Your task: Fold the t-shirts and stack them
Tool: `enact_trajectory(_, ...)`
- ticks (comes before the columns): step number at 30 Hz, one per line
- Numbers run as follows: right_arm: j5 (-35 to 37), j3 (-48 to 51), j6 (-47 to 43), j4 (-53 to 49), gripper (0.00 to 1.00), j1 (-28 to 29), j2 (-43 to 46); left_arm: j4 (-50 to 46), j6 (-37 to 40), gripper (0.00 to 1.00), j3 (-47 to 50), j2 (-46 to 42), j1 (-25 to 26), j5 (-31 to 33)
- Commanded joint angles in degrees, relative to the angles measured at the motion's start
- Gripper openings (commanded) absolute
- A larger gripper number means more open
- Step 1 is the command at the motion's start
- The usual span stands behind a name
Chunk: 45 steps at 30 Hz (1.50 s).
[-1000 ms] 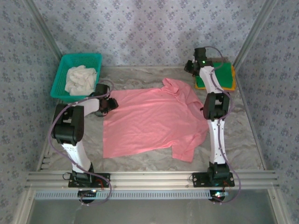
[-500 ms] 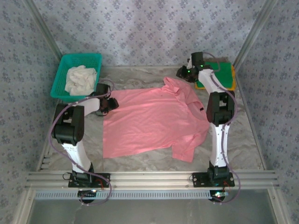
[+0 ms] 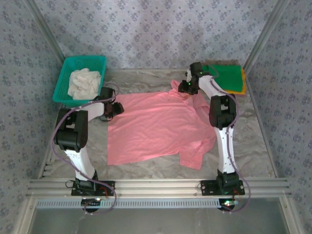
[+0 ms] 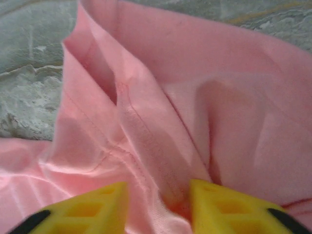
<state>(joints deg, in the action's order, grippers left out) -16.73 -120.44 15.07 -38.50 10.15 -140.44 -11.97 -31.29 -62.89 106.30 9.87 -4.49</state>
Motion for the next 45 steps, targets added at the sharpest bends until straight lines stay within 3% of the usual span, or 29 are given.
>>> enact_trajectory(1,0.0,-2.7,-0.9,-1.8,0.22,-0.4,-1.7,-3.7,1.1,0.46,0.3,1.2,0.4,-0.2)
enact_trajectory(3,-0.4,-3.4,0.1,-1.9,0.07,-0.4,-1.5,-3.6,1.1,0.46,0.4,1.2,0.4,-0.2)
enact_trajectory(5,-1.5,-3.3,1.1,-1.1,0.0,-0.4,-0.4,-3.7,1.2,0.46,0.5,1.1,0.4,-0.1)
enact_trajectory(17,-11.4,-0.3,14.8,15.4,0.0,-3.3,7.4,-5.2,2.5,0.46,-1.8,0.2,-1.5,1.4)
enact_trajectory(20,-15.8,-5.5,18.3,19.3,0.0,-2.9,4.1,-5.6,3.0,0.47,-3.6,0.4,-2.5,1.7)
enact_trajectory(24,-15.4,-17.3,23.6,21.5,0.0,-2.0,-4.1,-6.2,3.5,0.49,-6.5,1.7,-3.2,2.0)
enact_trajectory(25,-15.1,-20.0,26.2,23.5,0.17,-1.9,-6.3,-6.5,3.8,0.51,-7.4,2.1,-3.3,2.3)
enact_trajectory(26,-14.7,-22.8,27.5,24.5,0.41,-1.9,-8.0,-6.9,3.9,0.52,-8.2,2.4,-3.4,2.5)
enact_trajectory(27,-14.2,-26.2,28.8,24.8,0.46,-1.9,-10.0,-7.5,3.9,0.53,-9.1,2.5,-3.3,2.6)
enact_trajectory(31,-16.6,-32.0,29.4,23.1,0.48,-2.7,-10.3,-8.0,3.2,0.53,-9.4,-1.1,-3.1,2.7)
enact_trajectory(33,-17.7,-28.0,26.1,19.4,0.48,-3.3,-5.4,-8.2,2.6,0.54,-8.0,-4.6,-2.6,2.9)
enact_trajectory(35,-16.9,-15.8,21.4,17.3,0.46,-3.4,3.2,-7.9,1.9,0.56,-5.5,-8.3,-1.9,4.2)
enact_trajectory(40,-0.5,23.4,15.0,18.6,0.38,-5.4,28.1,-7.0,-0.2,0.56,2.1,-14.0,-0.3,3.7)
enact_trajectory(45,2.3,37.9,9.4,12.4,0.38,-10.6,33.3,-7.2,0.6,0.55,5.0,-14.0,1.1,2.9)
